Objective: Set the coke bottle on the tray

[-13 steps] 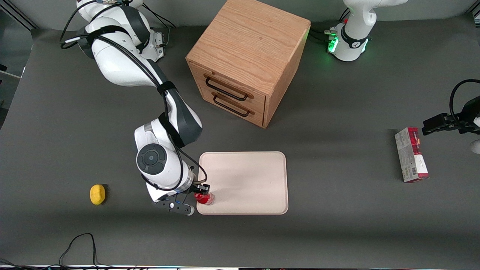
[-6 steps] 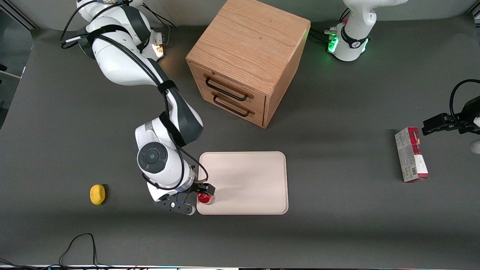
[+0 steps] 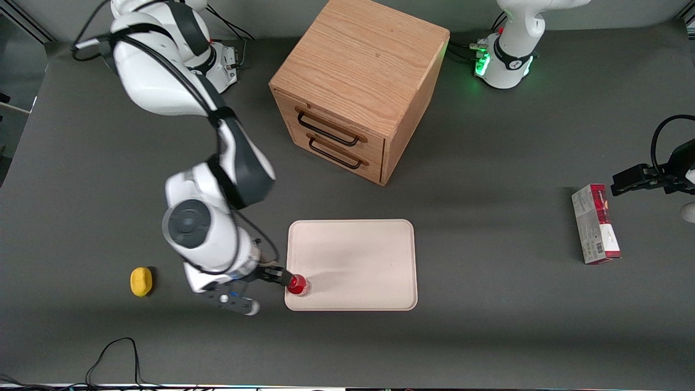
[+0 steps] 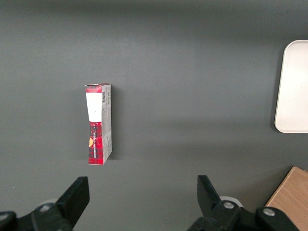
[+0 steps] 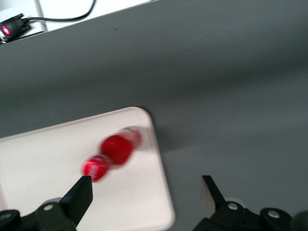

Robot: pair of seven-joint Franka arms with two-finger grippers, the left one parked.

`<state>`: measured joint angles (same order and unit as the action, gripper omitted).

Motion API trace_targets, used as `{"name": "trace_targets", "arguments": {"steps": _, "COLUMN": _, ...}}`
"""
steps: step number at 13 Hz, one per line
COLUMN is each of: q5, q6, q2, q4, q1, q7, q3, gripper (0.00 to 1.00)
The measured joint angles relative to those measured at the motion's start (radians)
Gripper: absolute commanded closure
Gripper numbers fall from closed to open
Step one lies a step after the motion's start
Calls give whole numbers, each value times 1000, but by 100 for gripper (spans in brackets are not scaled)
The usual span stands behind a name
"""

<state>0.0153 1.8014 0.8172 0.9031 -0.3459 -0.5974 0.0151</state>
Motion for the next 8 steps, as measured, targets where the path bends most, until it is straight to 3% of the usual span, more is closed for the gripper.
{"name": "trace_targets", "arguments": {"steps": 4, "q5": -1, "q6": -35, "q2": -368, "q4": 422, "q1": 167, "q7": 307, "q3": -11, "gripper": 0}}
{"name": "trace_targets", "arguments": {"steps": 8, "q5": -56, "q6": -59, "q2": -706, "q4": 788, "q1": 187, "q7": 572, "q3": -176, "gripper": 0}}
